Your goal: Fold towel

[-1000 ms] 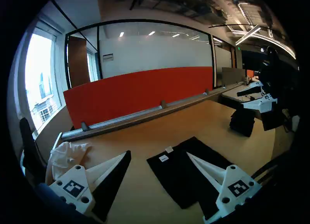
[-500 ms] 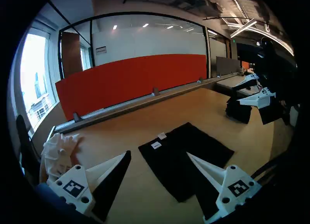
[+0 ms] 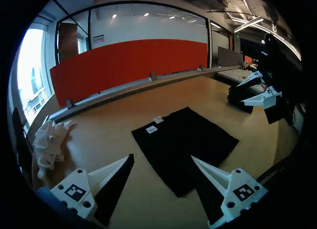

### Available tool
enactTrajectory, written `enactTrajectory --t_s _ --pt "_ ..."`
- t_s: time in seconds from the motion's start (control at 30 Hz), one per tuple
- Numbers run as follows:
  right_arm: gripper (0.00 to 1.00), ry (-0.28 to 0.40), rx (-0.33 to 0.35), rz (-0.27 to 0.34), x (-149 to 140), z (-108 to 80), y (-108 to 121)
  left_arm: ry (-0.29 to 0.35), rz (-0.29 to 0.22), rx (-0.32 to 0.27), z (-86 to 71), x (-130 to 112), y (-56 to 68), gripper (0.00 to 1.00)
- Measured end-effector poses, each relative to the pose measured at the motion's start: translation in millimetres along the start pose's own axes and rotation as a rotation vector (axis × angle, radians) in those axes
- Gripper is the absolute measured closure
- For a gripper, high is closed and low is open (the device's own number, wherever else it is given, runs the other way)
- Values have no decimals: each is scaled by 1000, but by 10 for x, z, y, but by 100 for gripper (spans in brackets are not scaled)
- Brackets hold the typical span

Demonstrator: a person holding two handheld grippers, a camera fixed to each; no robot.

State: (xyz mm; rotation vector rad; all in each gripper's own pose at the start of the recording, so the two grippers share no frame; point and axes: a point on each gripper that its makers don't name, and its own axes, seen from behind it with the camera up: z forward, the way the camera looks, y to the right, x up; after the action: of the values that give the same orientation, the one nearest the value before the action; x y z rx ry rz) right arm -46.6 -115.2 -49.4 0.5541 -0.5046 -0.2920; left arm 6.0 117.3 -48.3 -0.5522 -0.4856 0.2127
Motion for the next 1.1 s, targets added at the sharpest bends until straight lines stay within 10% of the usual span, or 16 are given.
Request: enactTrajectory --t_s 1.1 --pt "0 -222 104 -5 -1163 436 -411 -236 19 -101 423 -1082 345 5"
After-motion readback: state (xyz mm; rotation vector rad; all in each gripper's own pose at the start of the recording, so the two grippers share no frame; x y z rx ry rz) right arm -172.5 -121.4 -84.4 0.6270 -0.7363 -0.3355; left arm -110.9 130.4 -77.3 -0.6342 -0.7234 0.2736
